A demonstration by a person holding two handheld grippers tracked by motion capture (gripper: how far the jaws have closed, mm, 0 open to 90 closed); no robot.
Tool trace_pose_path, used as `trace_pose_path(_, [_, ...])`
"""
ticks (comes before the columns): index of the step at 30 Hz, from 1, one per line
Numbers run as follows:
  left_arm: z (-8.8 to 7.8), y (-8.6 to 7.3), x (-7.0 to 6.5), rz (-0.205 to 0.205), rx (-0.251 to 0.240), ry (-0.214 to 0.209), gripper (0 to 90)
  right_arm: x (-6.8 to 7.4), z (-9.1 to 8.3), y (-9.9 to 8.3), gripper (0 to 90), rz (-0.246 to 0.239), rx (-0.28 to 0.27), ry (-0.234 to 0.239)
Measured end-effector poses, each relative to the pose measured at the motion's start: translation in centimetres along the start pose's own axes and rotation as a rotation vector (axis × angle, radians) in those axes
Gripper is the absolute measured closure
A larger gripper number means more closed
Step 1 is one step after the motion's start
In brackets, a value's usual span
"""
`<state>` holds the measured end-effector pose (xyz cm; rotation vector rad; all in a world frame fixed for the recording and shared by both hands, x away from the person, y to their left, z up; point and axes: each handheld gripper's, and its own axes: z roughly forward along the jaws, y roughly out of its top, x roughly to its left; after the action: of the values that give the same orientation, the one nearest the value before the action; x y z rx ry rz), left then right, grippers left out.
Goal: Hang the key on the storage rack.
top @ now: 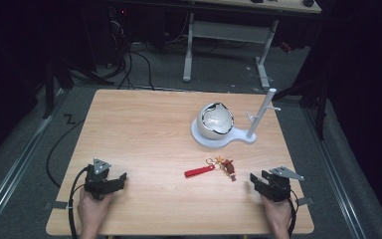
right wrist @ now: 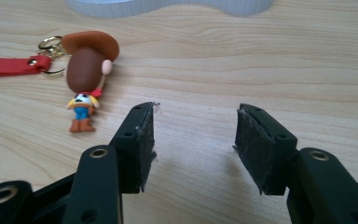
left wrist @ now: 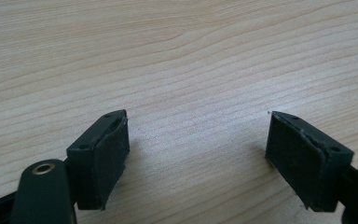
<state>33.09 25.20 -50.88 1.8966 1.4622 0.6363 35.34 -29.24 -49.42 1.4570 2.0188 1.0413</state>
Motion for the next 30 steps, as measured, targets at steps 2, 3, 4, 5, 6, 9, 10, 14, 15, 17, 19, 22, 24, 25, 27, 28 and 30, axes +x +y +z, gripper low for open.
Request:
trace_pose_path(2, [0.0, 0.0, 0.0, 0.0, 0.0, 0.0, 21.9, 0.1, 0.0, 0.0, 47.9, 0.0, 0.0, 0.002])
trace_pose_path(3, [0.0, 0.0, 0.0, 0.0, 0.0, 0.0, 21.9, 0.4, 0.0, 0.1, 48.6, -0.01, -0.002, 0.011])
trace_pose_path(4, [0.0, 0.0, 0.0, 0.0, 0.0, 0.0, 21.9, 0.4, 0.0, 0.1, 48.6, -0.01, -0.002, 0.011])
trace_pose_path(5, [0.0, 0.0, 0.0, 0.0, 0.0, 0.0, 21.9, 0.7, 0.0, 0.1, 49.4, -0.021, -0.003, 0.019])
trace_pose_path(6, [0.0, 0.0, 0.0, 0.0, 0.0, 0.0, 21.9, 0.7, 0.0, 0.1, 49.4, -0.021, -0.003, 0.019])
trace_pose_path(9, [0.0, 0.0, 0.0, 0.0, 0.0, 0.0, 21.9, 1.2, 0.1, 0.3, 50.0, -0.034, -0.007, 0.034])
trace_pose_path(10, [0.0, 0.0, 0.0, 0.0, 0.0, 0.0, 21.9, 1.4, 0.1, 0.4, 50.0, -0.035, -0.006, 0.037])
trace_pose_path(14, [0.0, 0.0, 0.0, 0.0, 0.0, 0.0, 21.9, 2.1, 0.2, 0.9, 49.9, -0.052, -0.009, 0.059])
trace_pose_path(15, [0.0, 0.0, 0.0, 0.0, 0.0, 0.0, 21.9, 2.1, 0.2, 0.9, 49.9, -0.052, -0.009, 0.059])
trace_pose_path(17, [0.0, 0.0, 0.0, 0.0, 0.0, 0.0, 21.9, 2.6, 0.4, 1.2, 49.8, -0.068, -0.01, 0.071])
trace_pose_path(19, [0.0, 0.0, 0.0, 0.0, 0.0, 0.0, 21.9, 2.7, 0.5, 1.3, 49.8, -0.076, -0.009, 0.073])
trace_pose_path(22, [0.0, 0.0, 0.0, 0.0, 0.0, 0.0, 21.9, 3.3, 0.8, 1.8, 49.7, -0.08, -0.014, 0.092])
trace_pose_path(24, [0.0, 0.0, 0.0, 0.0, 0.0, 0.0, 21.9, 3.5, 1.0, 2.1, 49.7, -0.078, -0.011, 0.099])
trace_pose_path(25, [0.0, 0.0, 0.0, 0.0, 0.0, 0.0, 21.9, 3.6, 1.1, 2.2, 49.7, -0.08, -0.012, 0.1])
trace_pose_path(27, [0.0, 0.0, 0.0, 0.0, 0.0, 0.0, 21.9, 3.7, 1.3, 2.5, 49.7, -0.083, -0.016, 0.104])
trace_pose_path(28, [0.0, 0.0, 0.0, 0.0, 0.0, 0.0, 21.9, 3.8, 1.4, 2.6, 49.6, -0.076, -0.012, 0.107])
trace_pose_path(30, [0.0, 0.0, 0.0, 0.0, 0.0, 0.0, 21.9, 3.8, 1.6, 2.7, 49.6, -0.08, -0.013, 0.108])
